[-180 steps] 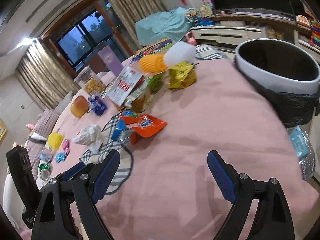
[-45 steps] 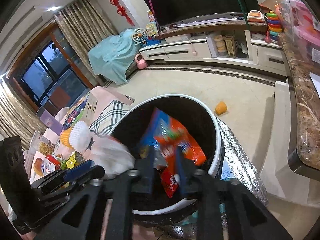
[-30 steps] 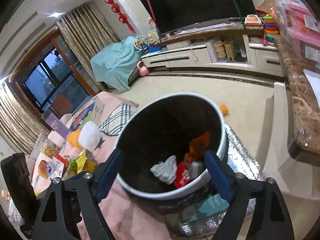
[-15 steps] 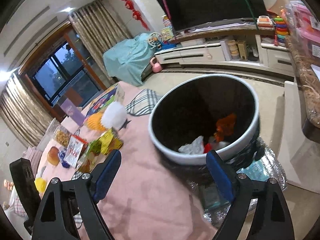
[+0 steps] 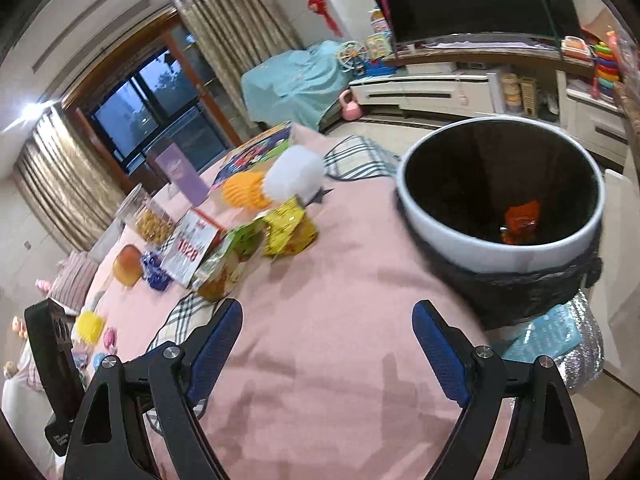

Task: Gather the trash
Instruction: 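Move both tools back to the table toward the yellow packet and green pouch, then grasp the green-and-white pouch with the left tool while the right tool grasps the yellow packet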

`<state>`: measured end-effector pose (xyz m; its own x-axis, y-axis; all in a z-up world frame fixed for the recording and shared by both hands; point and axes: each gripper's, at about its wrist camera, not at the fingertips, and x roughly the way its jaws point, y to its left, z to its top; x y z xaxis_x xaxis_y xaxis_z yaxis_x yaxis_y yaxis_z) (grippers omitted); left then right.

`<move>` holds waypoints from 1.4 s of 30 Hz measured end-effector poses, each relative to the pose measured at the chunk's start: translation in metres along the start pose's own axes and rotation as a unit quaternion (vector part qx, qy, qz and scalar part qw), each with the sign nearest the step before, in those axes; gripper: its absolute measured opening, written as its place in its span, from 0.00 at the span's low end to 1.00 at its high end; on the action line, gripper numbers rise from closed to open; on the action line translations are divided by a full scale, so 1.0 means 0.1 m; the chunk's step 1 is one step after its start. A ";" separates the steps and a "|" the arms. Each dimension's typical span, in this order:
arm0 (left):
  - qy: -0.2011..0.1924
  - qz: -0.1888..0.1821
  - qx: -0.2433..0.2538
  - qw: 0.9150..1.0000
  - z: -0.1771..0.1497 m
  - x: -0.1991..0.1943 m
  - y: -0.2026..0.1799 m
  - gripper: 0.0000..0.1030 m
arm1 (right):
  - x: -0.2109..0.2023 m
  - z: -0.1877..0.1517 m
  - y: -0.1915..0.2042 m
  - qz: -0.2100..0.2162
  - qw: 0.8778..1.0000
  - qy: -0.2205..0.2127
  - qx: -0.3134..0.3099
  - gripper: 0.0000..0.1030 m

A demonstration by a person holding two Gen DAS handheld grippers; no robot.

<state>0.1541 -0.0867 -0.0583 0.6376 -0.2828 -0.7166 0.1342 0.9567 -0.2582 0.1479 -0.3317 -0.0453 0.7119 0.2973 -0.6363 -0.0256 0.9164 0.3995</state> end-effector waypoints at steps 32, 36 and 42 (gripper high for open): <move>0.018 -0.007 0.007 1.000 0.55 0.58 0.04 0.65 | 0.88 0.38 0.19 0.014 0.999 0.032 -0.001 0.71; 0.013 -0.008 0.006 1.000 0.62 0.63 0.06 0.65 | 1.03 0.41 0.16 0.015 0.999 0.045 0.002 0.62; 0.009 -0.014 0.018 1.000 0.65 0.70 -0.01 0.56 | 1.16 0.42 0.11 0.023 0.998 0.055 0.011 0.37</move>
<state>0.2485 -0.1030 -0.0661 0.6190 -0.3096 -0.7217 0.1790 0.9504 -0.2543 0.2600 -0.2982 -0.0866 0.6285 0.3685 -0.6850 -0.0411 0.8951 0.4439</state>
